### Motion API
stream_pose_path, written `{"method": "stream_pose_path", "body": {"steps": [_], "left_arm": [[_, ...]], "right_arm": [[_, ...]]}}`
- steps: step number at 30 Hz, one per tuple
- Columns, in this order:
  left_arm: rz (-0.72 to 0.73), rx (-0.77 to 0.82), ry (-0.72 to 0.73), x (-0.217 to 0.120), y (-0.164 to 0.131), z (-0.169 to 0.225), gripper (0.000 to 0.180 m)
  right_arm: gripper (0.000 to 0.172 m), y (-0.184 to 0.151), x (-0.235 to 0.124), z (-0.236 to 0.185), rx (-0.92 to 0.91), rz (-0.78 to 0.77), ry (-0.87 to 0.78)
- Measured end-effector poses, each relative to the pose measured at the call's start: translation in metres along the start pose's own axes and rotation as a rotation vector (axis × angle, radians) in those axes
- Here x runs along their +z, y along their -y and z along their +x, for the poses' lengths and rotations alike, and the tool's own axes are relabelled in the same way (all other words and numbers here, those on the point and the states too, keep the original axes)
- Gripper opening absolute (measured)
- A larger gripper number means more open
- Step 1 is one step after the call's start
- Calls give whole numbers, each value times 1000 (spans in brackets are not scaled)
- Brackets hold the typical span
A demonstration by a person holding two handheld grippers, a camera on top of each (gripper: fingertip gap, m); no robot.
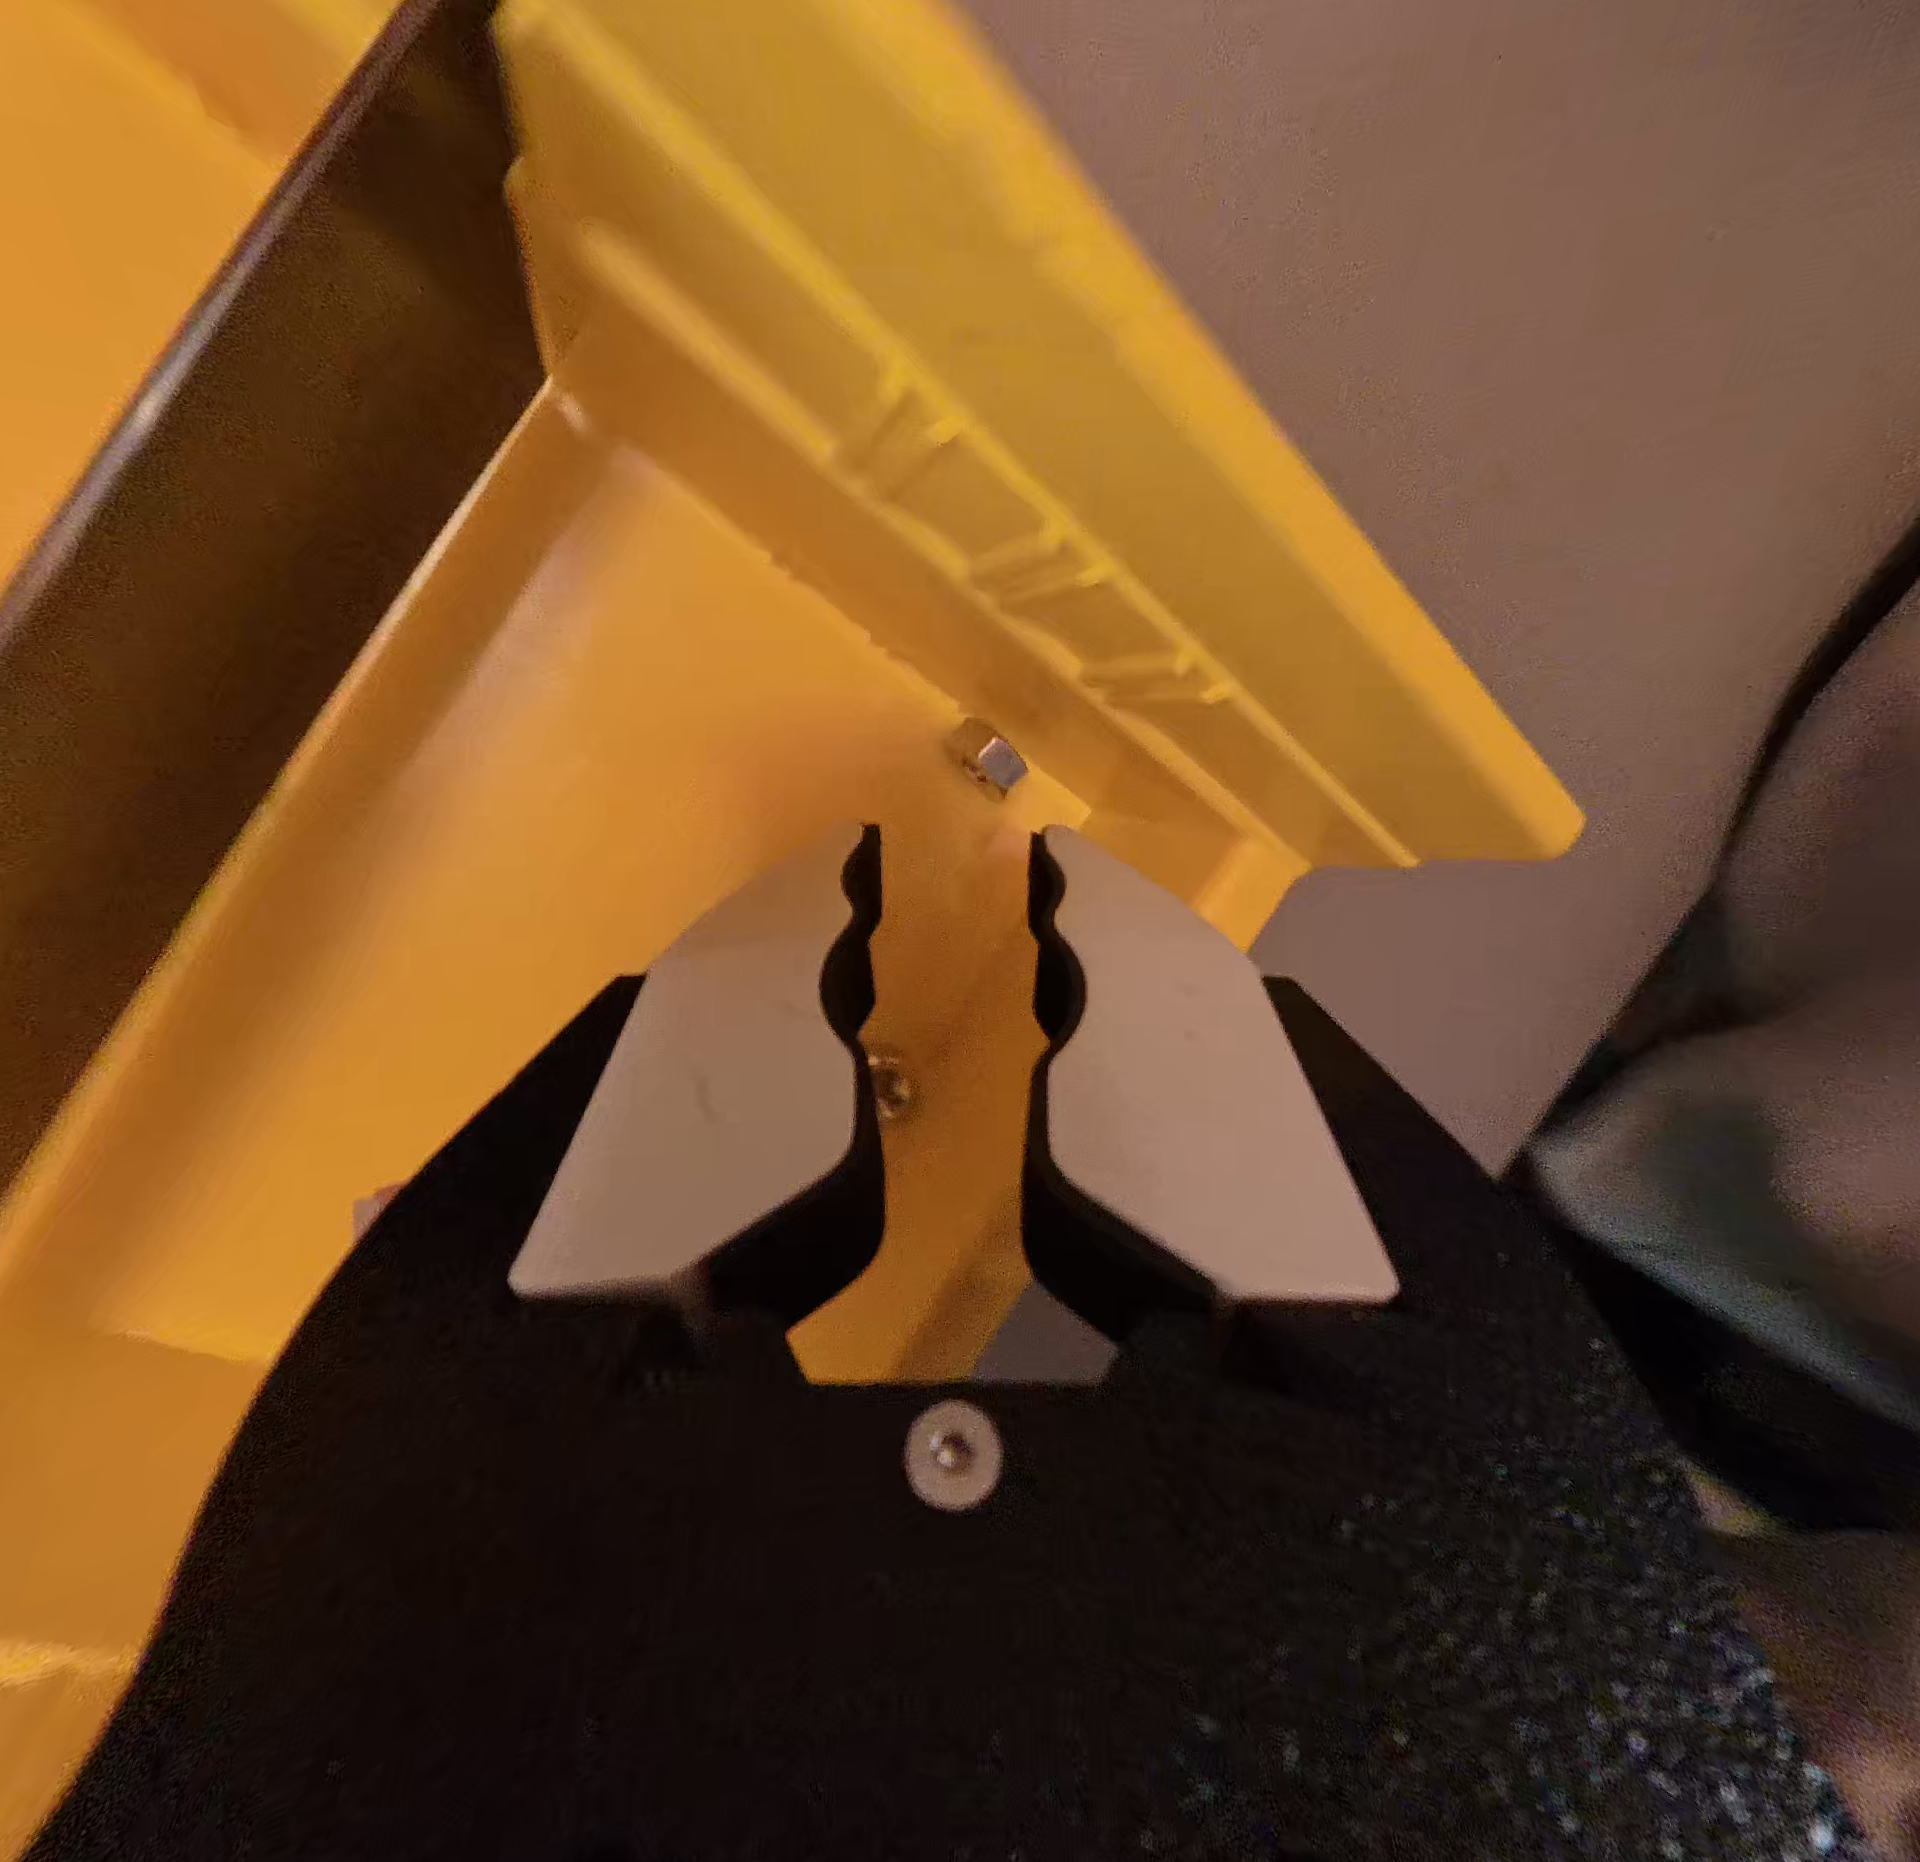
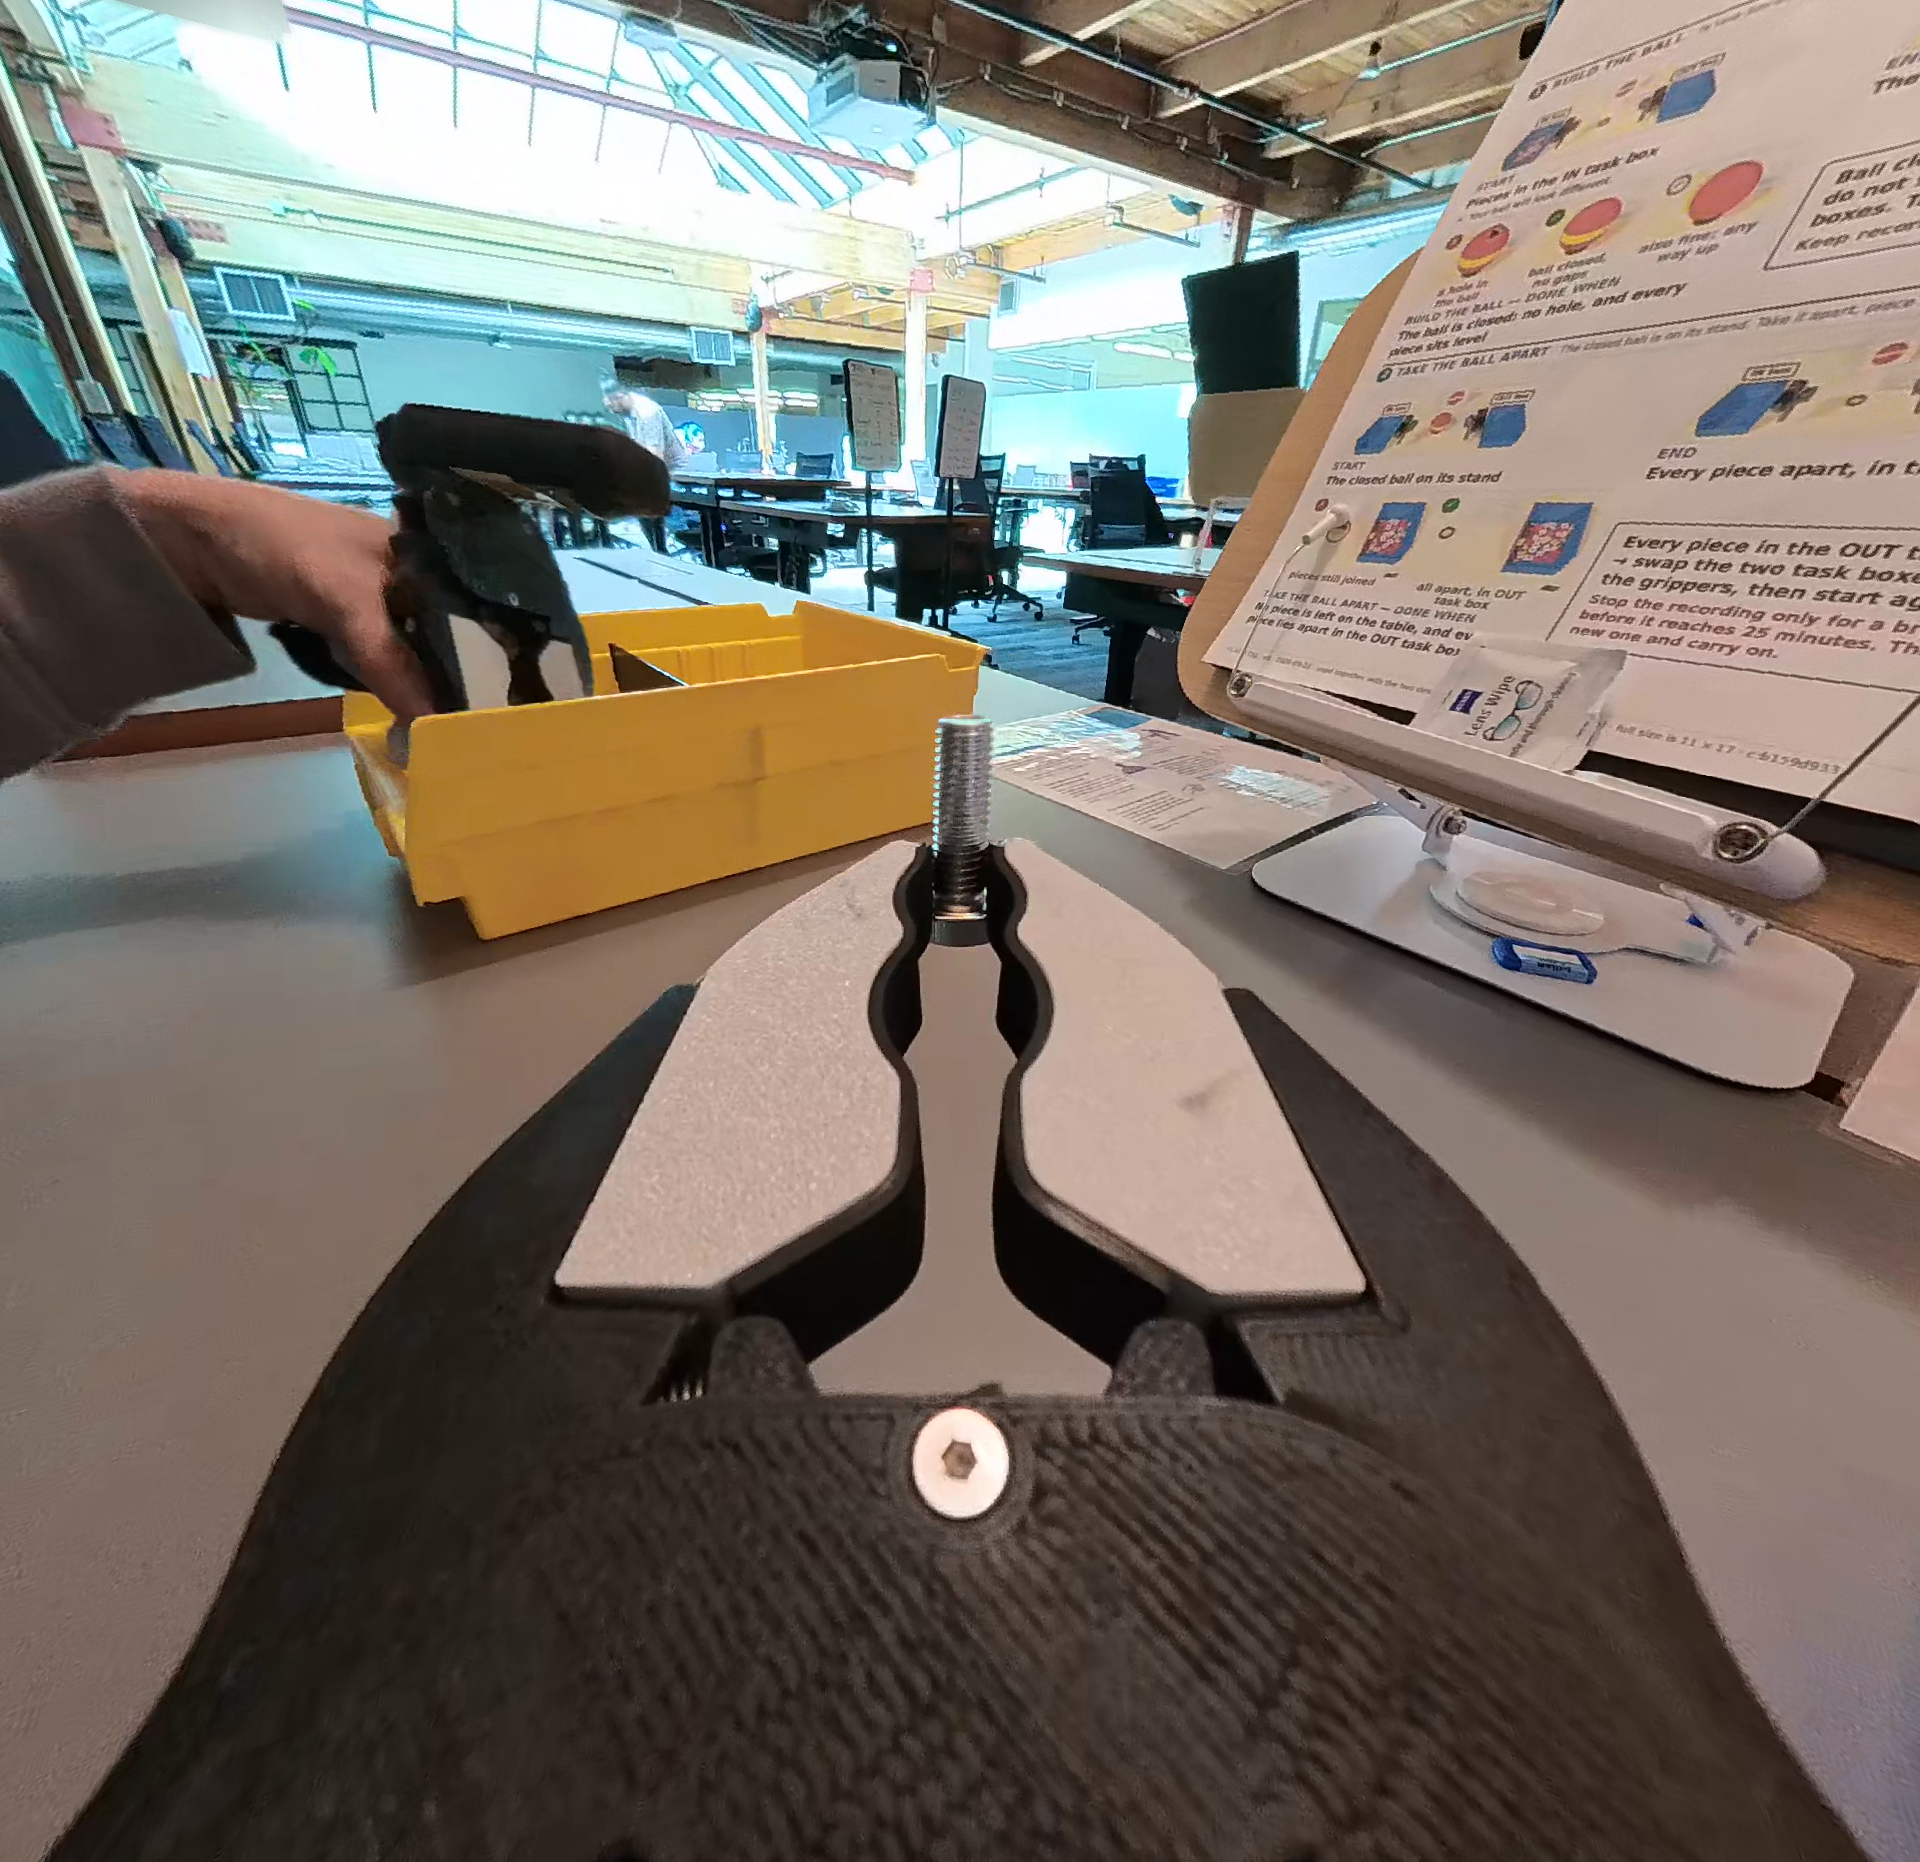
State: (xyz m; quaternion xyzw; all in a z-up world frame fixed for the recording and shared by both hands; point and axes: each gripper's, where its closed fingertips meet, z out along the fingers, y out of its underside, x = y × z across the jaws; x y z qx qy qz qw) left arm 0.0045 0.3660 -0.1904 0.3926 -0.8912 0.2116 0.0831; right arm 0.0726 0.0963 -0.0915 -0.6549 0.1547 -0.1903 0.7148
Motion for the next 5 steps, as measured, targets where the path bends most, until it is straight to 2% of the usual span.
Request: {"method": "stream_pose_path", "body": {"steps": [1, 5], "left_arm": [[-4, 84, 22, 0, 2, -1, 28], [14, 470, 15, 1, 12, 10, 33]], "right_arm": [[9, -1, -1, 1, 8, -3, 4], [9, -3, -2, 2, 23, -6, 11]]}}
